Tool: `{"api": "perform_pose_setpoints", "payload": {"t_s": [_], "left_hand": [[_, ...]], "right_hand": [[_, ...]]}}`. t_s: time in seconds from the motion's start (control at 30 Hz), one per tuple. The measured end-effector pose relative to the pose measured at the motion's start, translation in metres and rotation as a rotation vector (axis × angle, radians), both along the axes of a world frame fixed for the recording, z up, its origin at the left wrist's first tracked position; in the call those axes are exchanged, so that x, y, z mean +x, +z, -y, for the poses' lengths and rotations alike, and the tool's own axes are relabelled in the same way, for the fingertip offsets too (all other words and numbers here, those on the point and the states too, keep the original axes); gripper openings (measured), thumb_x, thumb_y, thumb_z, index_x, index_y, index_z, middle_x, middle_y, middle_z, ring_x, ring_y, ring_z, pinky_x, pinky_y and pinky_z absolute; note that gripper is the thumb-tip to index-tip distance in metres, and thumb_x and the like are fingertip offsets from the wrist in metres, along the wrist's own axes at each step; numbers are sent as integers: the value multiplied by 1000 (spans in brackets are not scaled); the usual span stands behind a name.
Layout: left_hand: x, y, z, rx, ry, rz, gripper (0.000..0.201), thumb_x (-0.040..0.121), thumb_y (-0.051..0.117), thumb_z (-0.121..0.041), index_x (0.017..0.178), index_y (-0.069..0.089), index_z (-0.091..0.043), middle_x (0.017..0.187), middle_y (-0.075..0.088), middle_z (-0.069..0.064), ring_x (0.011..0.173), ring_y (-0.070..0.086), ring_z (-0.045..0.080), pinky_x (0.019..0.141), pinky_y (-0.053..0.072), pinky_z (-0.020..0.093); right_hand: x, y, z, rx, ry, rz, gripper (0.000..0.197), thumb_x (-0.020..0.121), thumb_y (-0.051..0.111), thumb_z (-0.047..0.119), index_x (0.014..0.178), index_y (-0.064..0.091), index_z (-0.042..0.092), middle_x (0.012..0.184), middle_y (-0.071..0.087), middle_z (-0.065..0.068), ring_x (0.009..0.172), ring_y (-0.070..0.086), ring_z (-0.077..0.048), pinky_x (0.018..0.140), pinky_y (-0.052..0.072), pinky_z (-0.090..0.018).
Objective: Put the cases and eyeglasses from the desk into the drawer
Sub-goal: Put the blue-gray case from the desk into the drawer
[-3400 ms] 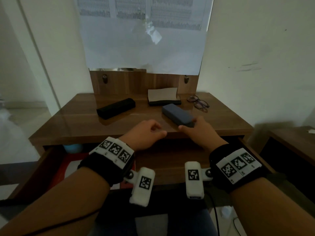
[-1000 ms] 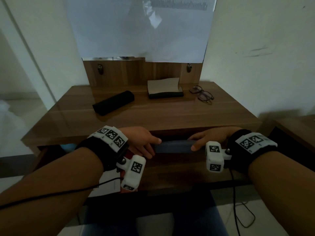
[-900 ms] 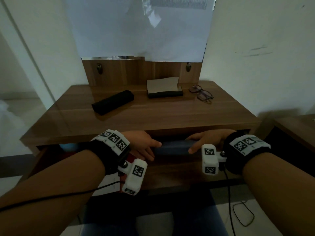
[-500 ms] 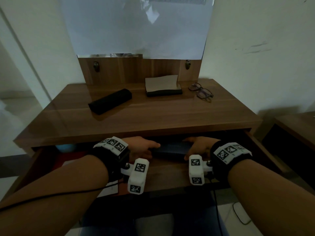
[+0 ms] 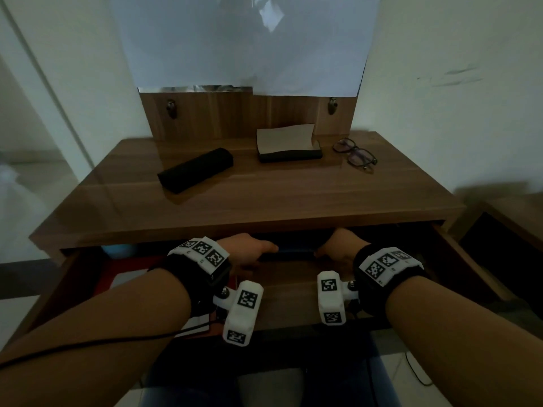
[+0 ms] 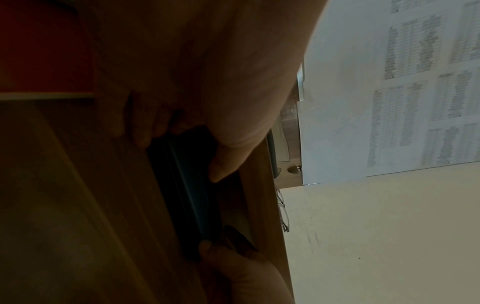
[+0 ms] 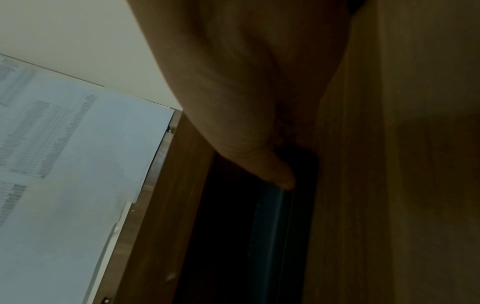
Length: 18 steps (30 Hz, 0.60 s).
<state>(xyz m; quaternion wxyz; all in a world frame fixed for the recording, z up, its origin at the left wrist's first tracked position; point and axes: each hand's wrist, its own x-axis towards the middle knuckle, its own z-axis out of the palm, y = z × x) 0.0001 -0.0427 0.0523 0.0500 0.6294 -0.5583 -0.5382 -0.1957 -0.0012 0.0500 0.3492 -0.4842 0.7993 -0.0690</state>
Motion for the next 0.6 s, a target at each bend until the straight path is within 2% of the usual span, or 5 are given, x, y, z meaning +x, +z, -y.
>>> {"api": "perform_pose_setpoints", "payload": {"t_s": [0.07,0.23,0.33,0.47,0.6], "left_hand": [[2,-1,0,-9,-5,15,55,87,65,-43,130,51,-11,123,57,6,115,58,22,101,50,44],[4,-1,-1,-2,-24,41,61,84,67,-48,130,51,-12,122,57,5,115,57,24,101,49,45],[7,0,-1,-1,-45,42,63,82,68,-49,132,52,-13,128,57,6,117,56,24,101,49,45],[13,15,-5,9,-74,-4,60,85,67,-45,134,50,-14,128,56,4,113,59,21,100,50,42],[17,42,-10,18,-166,-80,53,92,60,-39,139,47,-15,135,58,5,121,57,20,102,45,37]], "right_hand": [[0,-2,0,-29,-38,57,16,88,61,17,91,62,1,84,57,-9,80,56,-24,78,49,-35],[2,4,-2,12,-101,118,22,88,58,16,68,50,11,69,48,-4,62,47,-17,55,46,-28],[5,12,-3,20,-66,134,14,90,56,20,90,55,6,81,53,-6,77,53,-21,73,49,-33],[7,32,-7,58,-10,77,23,91,55,30,98,51,8,80,52,-4,72,51,-19,65,43,-29],[1,49,-8,98,-26,187,30,92,53,33,108,59,9,112,65,-10,103,60,-27,93,49,-40]]}}
